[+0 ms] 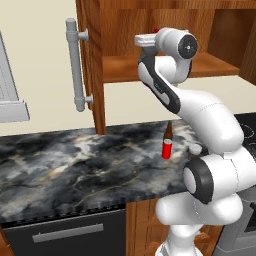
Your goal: Sort all alcoholic drinks to one cabinet, and non-alcoholic drinks to the other.
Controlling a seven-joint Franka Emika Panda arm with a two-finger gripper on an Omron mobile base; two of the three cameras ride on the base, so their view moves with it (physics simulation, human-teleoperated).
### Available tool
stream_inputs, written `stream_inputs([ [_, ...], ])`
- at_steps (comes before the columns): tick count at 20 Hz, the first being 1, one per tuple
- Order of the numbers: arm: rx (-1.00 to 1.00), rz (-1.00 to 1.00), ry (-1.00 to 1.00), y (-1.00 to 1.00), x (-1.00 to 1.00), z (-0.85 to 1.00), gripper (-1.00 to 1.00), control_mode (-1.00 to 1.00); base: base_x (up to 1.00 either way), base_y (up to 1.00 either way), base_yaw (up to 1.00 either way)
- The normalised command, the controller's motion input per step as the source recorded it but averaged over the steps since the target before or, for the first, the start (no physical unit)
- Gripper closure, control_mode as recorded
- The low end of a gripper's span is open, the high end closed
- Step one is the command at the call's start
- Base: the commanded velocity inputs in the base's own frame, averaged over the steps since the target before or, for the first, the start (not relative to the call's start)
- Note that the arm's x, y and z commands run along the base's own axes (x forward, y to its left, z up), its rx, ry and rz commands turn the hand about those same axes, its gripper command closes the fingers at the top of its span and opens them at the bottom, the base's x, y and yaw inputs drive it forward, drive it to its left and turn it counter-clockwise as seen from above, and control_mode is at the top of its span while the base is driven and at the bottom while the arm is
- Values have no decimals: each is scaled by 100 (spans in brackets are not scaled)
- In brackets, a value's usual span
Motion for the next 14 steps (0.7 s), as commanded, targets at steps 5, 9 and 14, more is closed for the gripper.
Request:
stream_inputs([
  [5,1,0,1,5,26,-11,100,-100,0,0,0],
  [9,1,0,0,3,23,-15,100,-100,0,0,0],
  [14,0,0,0,3,18,-20,100,-100,0,0,0],
])
